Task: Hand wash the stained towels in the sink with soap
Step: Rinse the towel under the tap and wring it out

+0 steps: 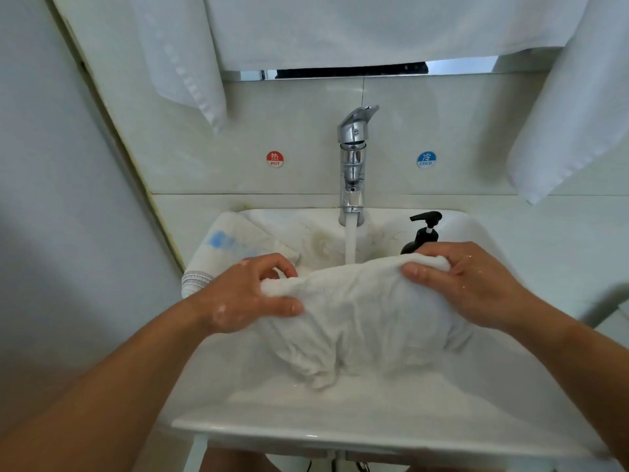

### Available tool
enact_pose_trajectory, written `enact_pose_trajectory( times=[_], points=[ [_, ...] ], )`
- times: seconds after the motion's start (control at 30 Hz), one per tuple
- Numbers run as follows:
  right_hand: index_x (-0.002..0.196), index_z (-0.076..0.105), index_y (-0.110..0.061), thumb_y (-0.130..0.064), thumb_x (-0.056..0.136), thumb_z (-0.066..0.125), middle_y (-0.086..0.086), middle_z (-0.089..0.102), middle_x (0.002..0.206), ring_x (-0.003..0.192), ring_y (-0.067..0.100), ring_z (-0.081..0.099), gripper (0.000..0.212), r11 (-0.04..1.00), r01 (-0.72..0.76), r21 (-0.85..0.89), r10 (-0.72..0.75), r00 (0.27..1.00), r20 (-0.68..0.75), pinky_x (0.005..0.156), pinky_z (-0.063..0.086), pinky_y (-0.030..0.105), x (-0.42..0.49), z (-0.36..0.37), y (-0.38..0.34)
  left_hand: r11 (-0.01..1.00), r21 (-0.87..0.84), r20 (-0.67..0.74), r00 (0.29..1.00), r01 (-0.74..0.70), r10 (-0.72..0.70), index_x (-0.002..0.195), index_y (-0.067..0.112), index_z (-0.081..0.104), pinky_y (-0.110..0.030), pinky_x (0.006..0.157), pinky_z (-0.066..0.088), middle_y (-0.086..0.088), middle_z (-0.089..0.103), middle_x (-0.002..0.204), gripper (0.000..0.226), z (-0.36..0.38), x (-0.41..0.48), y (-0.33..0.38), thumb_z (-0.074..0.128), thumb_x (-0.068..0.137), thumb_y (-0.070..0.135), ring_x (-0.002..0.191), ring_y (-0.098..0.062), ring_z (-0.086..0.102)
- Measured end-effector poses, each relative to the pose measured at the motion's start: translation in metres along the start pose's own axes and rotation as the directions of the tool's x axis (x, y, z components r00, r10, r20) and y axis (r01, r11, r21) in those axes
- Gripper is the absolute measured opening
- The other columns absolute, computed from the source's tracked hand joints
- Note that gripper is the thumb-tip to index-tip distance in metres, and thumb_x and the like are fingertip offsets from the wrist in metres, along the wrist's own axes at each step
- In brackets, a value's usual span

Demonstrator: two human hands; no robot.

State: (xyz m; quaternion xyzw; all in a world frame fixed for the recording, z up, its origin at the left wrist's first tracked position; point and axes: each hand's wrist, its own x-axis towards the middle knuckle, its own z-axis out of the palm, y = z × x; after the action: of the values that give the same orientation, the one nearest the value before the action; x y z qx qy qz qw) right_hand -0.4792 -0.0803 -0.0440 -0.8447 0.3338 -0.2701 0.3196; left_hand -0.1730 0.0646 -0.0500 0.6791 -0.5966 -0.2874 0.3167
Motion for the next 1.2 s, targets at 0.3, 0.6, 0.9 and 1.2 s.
enact_pose_trajectory(
  times=[0.3, 0.6, 0.9, 1.2],
  points=[
    [0.083, 0.073, -0.017, -0.065, 0.084, 0.054, 0.003, 0.072, 0.079, 0.068, 0.010, 0.068, 0.051, 0.973, -0.229, -0.037, 0.230, 0.928, 0.294, 0.066, 0.049, 0.023, -0.016, -0.008, 0.002, 0.951, 0.287, 0.170, 0.983, -0.116, 0.069, 0.074, 0.026, 0.067, -0.023, 0.063, 0.048, 0.014, 0.066, 0.071, 0.056, -0.018, -0.013, -0.008, 0.060, 0.069, 0.081, 0.066, -0.005, 0.061],
    [0.140, 0.040, -0.045, -0.059, 0.097, 0.047, -0.011, 0.044, 0.141, 0.138, 0.016, 0.041, 0.046, 0.772, 0.039, -0.635, 0.362, 0.793, 0.489, 0.110, 0.040, 0.036, -0.035, 0.036, 0.031, 0.682, 0.722, 0.343, 0.916, -0.116, -0.208, 0.139, 0.035, 0.043, -0.030, 0.108, 0.034, 0.008, 0.045, 0.141, 0.054, 0.037, -0.025, -0.016, 0.036, 0.098, 0.068, 0.127, -0.014, 0.042],
    [0.154, -0.006, -0.048, -0.090, 0.083, 0.029, 0.000, 0.039, 0.139, 0.121, 0.022, 0.044, 0.090, 0.807, 0.324, -0.494, 0.151, 0.696, 0.702, 0.106, 0.036, 0.046, -0.035, 0.088, 0.004, 0.663, 0.677, 0.526, 0.840, -0.320, -0.133, 0.153, 0.043, -0.002, -0.046, 0.101, 0.043, -0.002, 0.040, 0.127, 0.083, 0.086, -0.017, -0.004, 0.023, 0.087, 0.085, 0.118, -0.026, 0.048],
    [0.135, 0.034, -0.024, -0.089, 0.083, 0.023, 0.005, 0.064, 0.106, 0.094, 0.026, 0.062, 0.085, 0.812, 0.317, -0.491, 0.104, 0.748, 0.655, 0.089, 0.052, 0.044, -0.018, 0.101, 0.023, 0.647, 0.699, 0.459, 0.885, -0.303, -0.081, 0.133, 0.024, 0.042, -0.041, 0.091, 0.051, -0.008, 0.062, 0.119, 0.075, 0.095, 0.009, -0.019, 0.022, 0.091, 0.083, 0.102, -0.029, 0.062]
  ],
)
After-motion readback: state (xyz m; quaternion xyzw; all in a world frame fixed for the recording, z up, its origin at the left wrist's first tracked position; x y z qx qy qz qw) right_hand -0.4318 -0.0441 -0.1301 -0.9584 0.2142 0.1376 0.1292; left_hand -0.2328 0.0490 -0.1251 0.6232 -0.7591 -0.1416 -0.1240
